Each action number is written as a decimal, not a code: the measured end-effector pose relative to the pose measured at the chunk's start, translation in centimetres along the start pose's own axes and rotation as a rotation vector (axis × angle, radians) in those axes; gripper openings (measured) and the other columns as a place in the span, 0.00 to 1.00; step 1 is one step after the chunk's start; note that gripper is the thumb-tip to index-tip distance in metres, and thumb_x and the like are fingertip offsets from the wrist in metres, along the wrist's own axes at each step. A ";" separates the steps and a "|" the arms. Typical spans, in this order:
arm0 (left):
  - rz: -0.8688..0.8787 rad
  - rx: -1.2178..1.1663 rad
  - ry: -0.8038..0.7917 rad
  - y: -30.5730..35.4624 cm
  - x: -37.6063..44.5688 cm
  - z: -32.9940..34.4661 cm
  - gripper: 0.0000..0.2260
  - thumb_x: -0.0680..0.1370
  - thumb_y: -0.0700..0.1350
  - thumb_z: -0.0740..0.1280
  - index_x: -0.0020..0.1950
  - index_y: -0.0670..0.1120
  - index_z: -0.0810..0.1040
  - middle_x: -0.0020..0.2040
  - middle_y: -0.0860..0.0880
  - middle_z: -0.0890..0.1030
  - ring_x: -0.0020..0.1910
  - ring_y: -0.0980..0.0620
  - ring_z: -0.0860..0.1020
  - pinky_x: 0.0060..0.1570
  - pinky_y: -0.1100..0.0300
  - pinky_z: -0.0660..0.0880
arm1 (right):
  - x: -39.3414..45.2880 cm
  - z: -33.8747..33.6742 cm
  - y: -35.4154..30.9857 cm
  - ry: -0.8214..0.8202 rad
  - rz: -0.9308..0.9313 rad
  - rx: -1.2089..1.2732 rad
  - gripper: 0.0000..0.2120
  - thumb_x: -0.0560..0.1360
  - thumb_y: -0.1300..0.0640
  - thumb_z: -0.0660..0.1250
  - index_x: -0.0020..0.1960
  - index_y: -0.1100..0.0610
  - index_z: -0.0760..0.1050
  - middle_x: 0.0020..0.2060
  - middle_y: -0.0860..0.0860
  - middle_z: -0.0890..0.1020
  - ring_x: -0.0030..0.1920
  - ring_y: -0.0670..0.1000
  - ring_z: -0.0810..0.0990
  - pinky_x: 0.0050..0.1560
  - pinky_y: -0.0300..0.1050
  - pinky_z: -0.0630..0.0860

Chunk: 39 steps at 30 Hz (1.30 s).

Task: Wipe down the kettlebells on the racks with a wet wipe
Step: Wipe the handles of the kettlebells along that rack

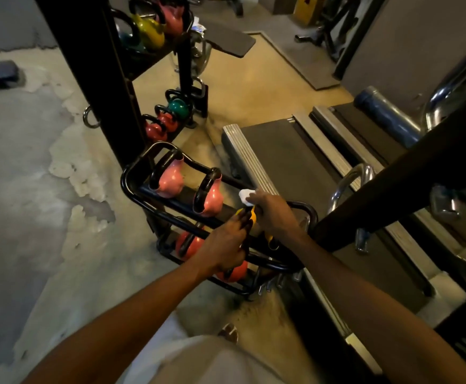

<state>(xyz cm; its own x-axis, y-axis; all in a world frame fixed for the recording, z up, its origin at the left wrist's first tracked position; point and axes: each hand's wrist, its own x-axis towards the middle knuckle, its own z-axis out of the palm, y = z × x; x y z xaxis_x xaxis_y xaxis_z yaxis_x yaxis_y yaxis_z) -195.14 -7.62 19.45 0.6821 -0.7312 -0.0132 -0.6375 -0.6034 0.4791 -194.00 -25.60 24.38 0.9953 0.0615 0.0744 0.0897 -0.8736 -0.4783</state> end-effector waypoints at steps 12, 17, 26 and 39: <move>-0.059 0.032 -0.045 -0.3 -0.4 0.0 0.30 0.78 0.46 0.68 0.80 0.42 0.68 0.84 0.42 0.58 0.78 0.41 0.66 0.68 0.52 0.75 | -0.1 -0.3 0.4 -0.359 0.019 0.093 0.39 0.83 0.33 0.49 0.81 0.61 0.63 0.82 0.58 0.62 0.83 0.51 0.53 0.82 0.42 0.49; -0.004 0.001 -0.018 -1.5 -0.7 1.3 0.35 0.78 0.49 0.72 0.83 0.47 0.63 0.84 0.46 0.57 0.80 0.44 0.62 0.71 0.50 0.74 | -0.3 1.0 1.8 -0.382 0.000 0.093 0.46 0.79 0.24 0.43 0.82 0.55 0.62 0.83 0.51 0.59 0.83 0.44 0.50 0.84 0.52 0.51; 0.018 -0.047 0.082 -1.3 -0.7 1.4 0.26 0.80 0.52 0.70 0.76 0.45 0.74 0.76 0.44 0.71 0.63 0.47 0.78 0.52 0.64 0.75 | 0.6 2.5 2.6 -0.362 -0.040 -0.022 0.45 0.80 0.25 0.42 0.83 0.56 0.60 0.84 0.52 0.57 0.84 0.46 0.48 0.83 0.52 0.51; 0.053 -0.005 0.057 -2.1 0.2 0.4 0.37 0.83 0.56 0.64 0.86 0.43 0.52 0.85 0.43 0.49 0.83 0.50 0.42 0.81 0.55 0.47 | 3.6 -0.4 -1.0 -0.144 0.937 1.497 0.50 0.80 0.26 0.50 0.81 0.69 0.54 0.79 0.67 0.63 0.77 0.64 0.67 0.76 0.58 0.64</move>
<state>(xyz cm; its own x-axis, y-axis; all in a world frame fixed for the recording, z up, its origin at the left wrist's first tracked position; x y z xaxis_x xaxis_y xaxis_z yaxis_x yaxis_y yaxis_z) -193.77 -6.63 18.10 0.6667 -0.7427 0.0626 -0.6718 -0.5625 0.4819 -190.52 -24.68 25.44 0.7146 -0.0432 -0.6982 -0.5873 0.5052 -0.6324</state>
